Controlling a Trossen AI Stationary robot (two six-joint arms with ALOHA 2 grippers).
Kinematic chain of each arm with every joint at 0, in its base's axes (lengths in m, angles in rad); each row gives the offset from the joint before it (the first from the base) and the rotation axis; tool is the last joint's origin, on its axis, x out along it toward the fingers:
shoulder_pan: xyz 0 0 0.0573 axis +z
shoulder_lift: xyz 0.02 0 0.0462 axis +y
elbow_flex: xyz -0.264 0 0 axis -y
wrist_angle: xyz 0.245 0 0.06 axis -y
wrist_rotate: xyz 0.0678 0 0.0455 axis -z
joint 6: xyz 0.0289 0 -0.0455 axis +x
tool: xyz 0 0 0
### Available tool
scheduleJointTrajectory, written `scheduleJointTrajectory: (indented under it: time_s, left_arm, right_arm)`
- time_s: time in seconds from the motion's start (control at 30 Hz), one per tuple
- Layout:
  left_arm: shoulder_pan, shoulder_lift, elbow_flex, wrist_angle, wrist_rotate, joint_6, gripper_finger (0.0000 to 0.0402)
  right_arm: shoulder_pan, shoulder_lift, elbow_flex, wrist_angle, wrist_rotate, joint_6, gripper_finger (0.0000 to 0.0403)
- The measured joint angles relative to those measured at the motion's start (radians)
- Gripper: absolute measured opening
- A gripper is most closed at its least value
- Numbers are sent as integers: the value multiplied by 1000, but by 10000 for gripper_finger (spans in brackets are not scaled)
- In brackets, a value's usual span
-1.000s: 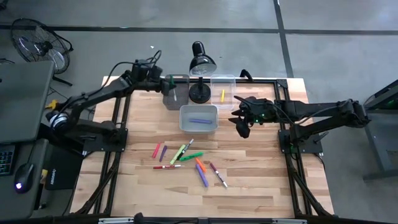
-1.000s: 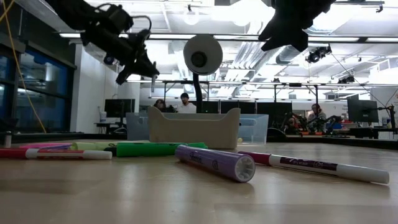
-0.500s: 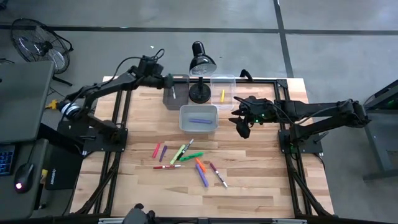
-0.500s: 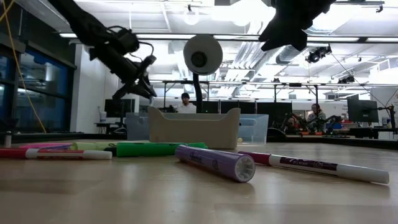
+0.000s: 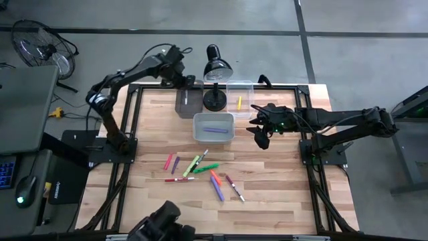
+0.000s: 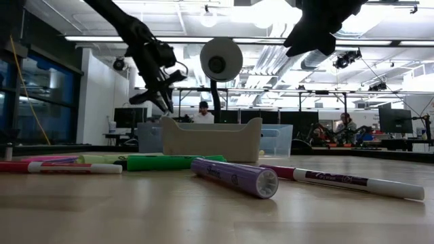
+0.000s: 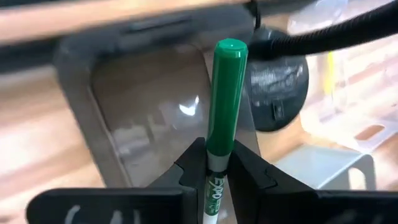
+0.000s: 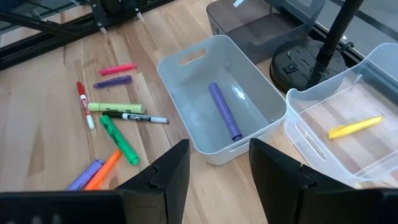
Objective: Pick & Place Markers
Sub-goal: Put the medium green marker into the black bin
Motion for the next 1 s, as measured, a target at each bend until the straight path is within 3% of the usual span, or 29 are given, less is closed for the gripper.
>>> scheduleJointTrajectory:
  time_s: [0.23,0.8,1.0]
  left_arm:
    - [-15,88,47,-114,-30,-13,46]
    - [-48,89,48,-132,-91,-30,47]
    - [-56,89,48,-131,-100,-27,92]
  right_arm:
    - [0,0,0,-3,-7,3,154]
    - [1,0,0,-75,-49,0,154]
    - [1,0,0,-75,-54,0,154]
